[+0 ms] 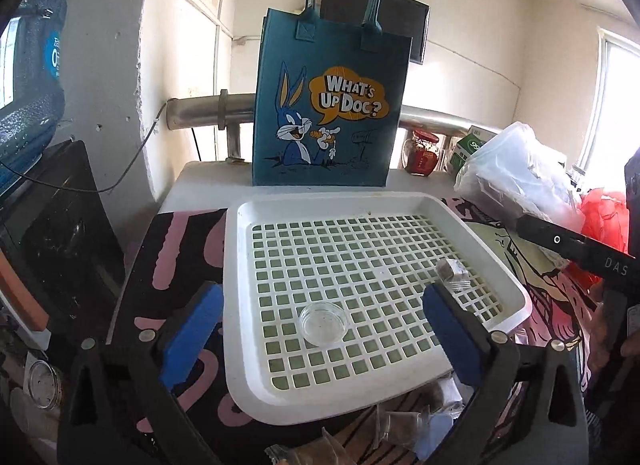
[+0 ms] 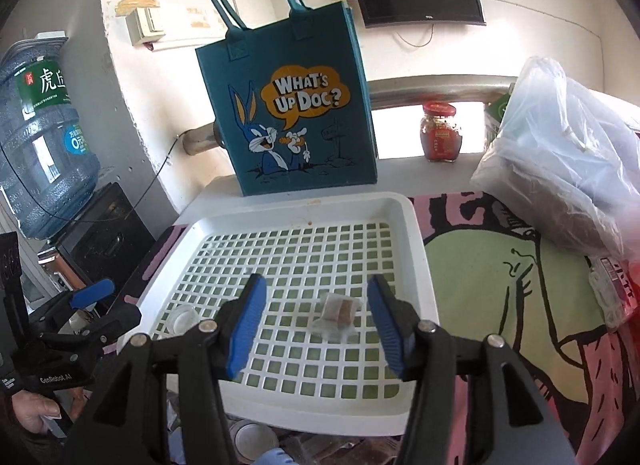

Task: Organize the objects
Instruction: 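Carry the lid with the left gripper onto the tray while the right gripper places its packet there, then return both grippers to the table and grasp a brown-snack packet with each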

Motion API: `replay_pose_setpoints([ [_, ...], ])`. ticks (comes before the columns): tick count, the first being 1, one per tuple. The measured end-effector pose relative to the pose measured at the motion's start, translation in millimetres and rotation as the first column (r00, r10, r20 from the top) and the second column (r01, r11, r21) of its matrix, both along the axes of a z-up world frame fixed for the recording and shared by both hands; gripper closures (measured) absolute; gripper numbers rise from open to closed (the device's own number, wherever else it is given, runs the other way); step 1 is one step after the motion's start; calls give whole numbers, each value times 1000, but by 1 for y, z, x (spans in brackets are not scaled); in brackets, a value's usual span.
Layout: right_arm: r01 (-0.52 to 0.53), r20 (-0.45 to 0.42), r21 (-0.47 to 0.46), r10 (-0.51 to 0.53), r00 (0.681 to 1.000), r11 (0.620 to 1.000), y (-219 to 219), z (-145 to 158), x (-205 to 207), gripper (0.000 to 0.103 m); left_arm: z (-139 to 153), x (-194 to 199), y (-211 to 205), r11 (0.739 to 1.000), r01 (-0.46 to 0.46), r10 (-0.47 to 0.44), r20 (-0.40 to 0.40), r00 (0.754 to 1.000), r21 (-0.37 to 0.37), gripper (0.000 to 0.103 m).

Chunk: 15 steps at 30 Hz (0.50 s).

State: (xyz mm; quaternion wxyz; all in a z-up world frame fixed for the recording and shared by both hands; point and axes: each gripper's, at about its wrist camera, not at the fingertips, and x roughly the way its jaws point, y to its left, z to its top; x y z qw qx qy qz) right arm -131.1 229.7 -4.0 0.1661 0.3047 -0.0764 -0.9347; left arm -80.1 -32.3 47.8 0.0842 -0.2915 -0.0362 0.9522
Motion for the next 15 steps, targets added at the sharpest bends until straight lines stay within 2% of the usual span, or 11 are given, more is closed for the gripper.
replay_pose_setpoints([
  [2,-14,-60,-24,12,998,1000,5,12,17,37,8,12,-7,1000,7,-6,-14,1000,2,0],
  [6,-30,-161,-38,24,987,999,13,30,48,33,21,39,-25,999,-53,53,-63,997,6,0],
  [9,-45,-253,-29,36,967,999,16,37,71,28,18,56,-30,995,-100,100,-72,992,0,0],
  [11,-67,-300,-28,55,952,997,18,35,86,27,9,66,-31,997,-78,78,-59,995,11,0],
  [13,-59,-305,-18,51,951,998,20,29,95,27,-5,72,-31,997,-65,66,-21,998,32,0],
  [15,-55,-265,10,56,963,998,21,17,97,27,-22,71,-30,996,-73,71,38,997,44,0],
])
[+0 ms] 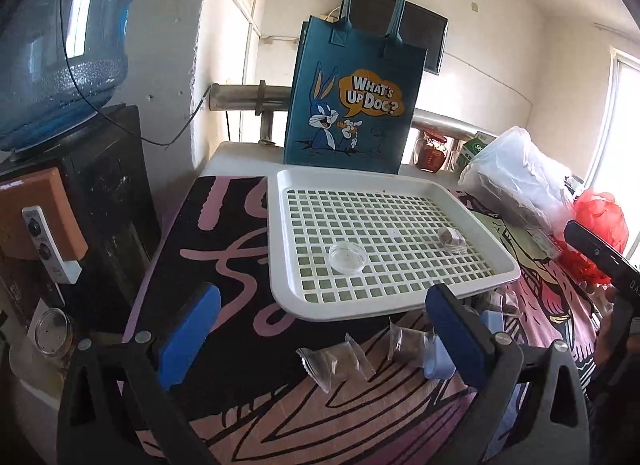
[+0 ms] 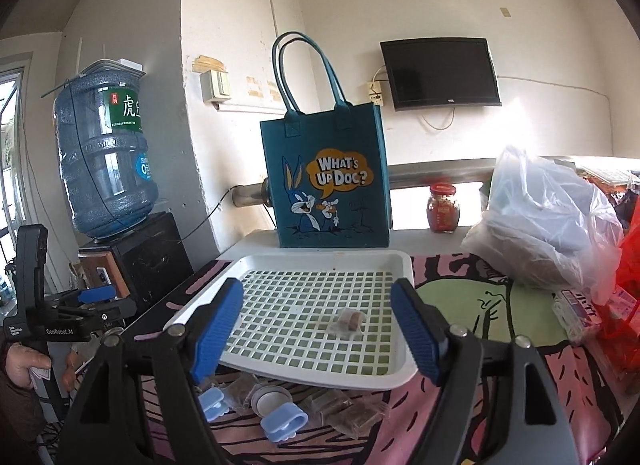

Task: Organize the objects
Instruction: 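Return both grippers to the table and grasp a brown-snack packet with each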

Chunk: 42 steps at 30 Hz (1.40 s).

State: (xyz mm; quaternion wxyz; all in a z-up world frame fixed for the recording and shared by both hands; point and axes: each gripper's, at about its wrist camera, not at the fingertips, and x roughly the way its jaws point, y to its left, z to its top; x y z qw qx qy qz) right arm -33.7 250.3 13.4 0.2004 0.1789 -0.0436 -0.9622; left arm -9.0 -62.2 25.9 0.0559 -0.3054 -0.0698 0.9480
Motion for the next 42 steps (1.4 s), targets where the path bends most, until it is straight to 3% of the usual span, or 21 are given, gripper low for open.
replay_pose_setpoints([
  [4,-4,138,102,-10,990,995,-3,-33,-7,27,-31,-9,5,1000,-8,11,117,993,-20,0],
  [10,-26,290,206,-35,956,978,-3,-70,-17,27,-42,-11,7,1000,-15,18,150,989,-27,0],
  [19,-66,390,298,-59,919,952,-9,-90,-35,32,-54,-24,16,999,10,1,221,975,-50,3],
  [22,-116,388,338,-26,921,934,-16,-93,-41,35,-60,-31,19,998,44,-31,265,964,-42,17],
  [25,-178,436,295,33,900,939,-18,-97,-48,45,-59,-29,21,998,44,-31,255,966,-46,32],
  [29,-192,440,300,43,897,934,-20,-98,-43,54,-58,-24,27,993,114,-104,250,963,-26,71],
  [30,-192,434,307,43,900,932,-21,-98,-40,55,-58,-23,29,991,130,-120,251,961,-24,75],
  [37,-207,400,287,79,913,935,-25,-91,-17,71,-49,-11,29,990,140,-134,204,970,-18,77],
  [42,-183,327,253,94,940,950,-27,-74,3,72,-34,4,40,981,196,-195,117,974,0,77],
])
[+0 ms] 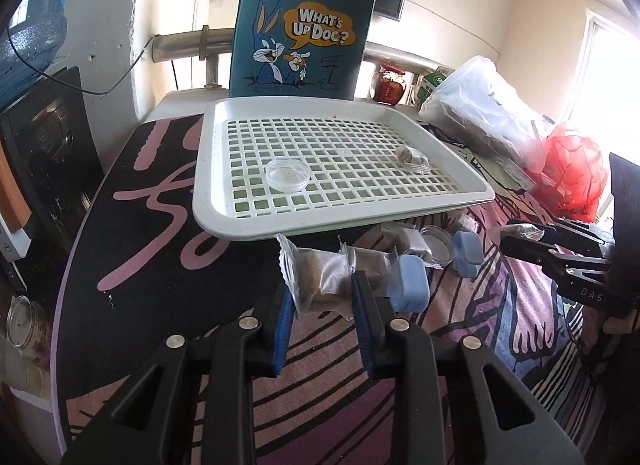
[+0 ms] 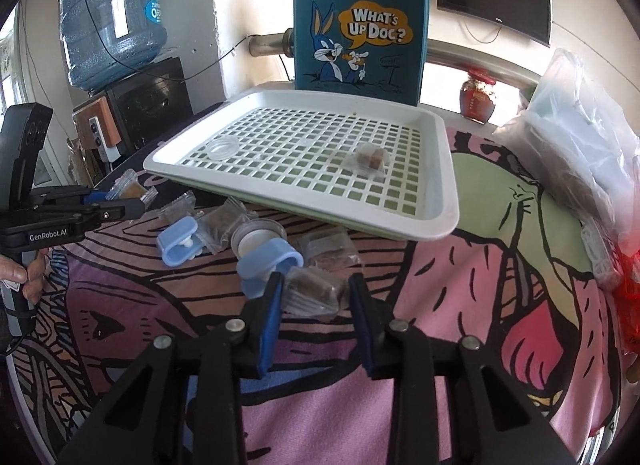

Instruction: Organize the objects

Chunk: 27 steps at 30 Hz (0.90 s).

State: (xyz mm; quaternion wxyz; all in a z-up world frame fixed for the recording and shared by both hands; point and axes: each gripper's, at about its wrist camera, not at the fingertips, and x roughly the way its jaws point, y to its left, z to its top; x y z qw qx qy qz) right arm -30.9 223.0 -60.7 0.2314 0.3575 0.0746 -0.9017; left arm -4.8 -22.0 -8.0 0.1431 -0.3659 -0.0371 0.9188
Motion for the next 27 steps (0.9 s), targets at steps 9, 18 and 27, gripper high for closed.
replay_pose_setpoints([
  [9,4,-183,-126,-27,983,992,-25,28,20,72,18,7,57,991,75,-90,-145,985,-108,77],
  [18,-32,-235,-120,3,972,992,-31,25,30,72,11,6,57,992,85,-98,-144,985,-96,76],
  [27,-55,-240,-131,22,971,990,-30,24,33,71,4,-1,45,998,61,-62,-84,995,-23,76],
])
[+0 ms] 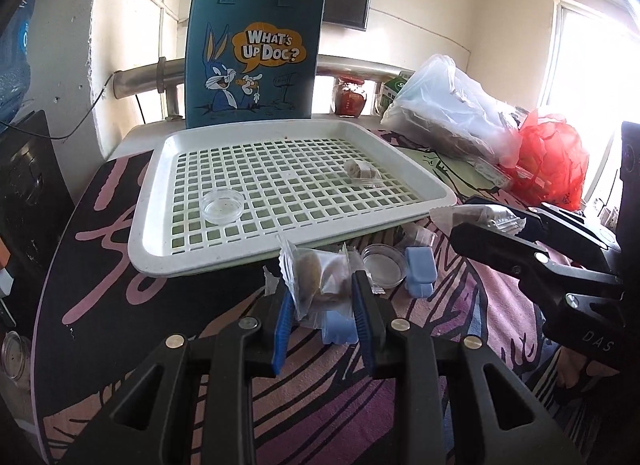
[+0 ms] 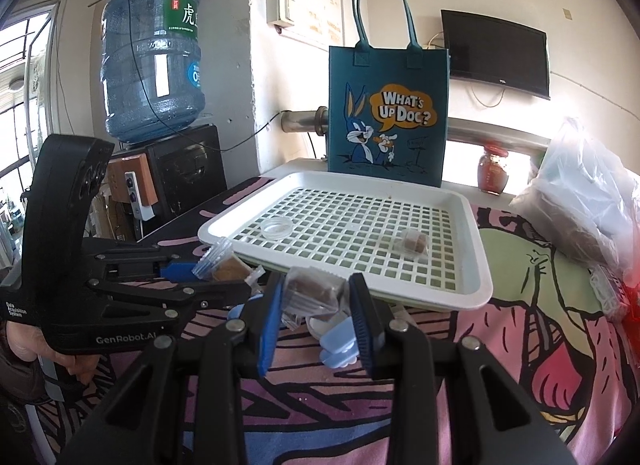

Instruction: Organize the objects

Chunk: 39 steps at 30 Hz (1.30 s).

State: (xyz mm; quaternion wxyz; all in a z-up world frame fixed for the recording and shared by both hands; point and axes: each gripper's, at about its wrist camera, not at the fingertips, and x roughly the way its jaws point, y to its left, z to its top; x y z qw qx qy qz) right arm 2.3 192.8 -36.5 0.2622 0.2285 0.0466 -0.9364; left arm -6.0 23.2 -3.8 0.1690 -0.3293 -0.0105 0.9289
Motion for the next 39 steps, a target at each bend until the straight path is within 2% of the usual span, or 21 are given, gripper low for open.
replay_pose_setpoints([
  [3,-4,-7,-11,3,1000,1000,2,0,1,71,3,4,-3,1000,-2,3,-26,1000,15,76],
  [9,2,-1,-22,-2,1000,1000,5,1,0,71,6,9,0,1000,2,-2,-53,999,0,76],
  [39,-11,-10,-12,11,1000,1000,2,0,1,71,6,7,-3,1000,-23,24,-47,999,16,76],
])
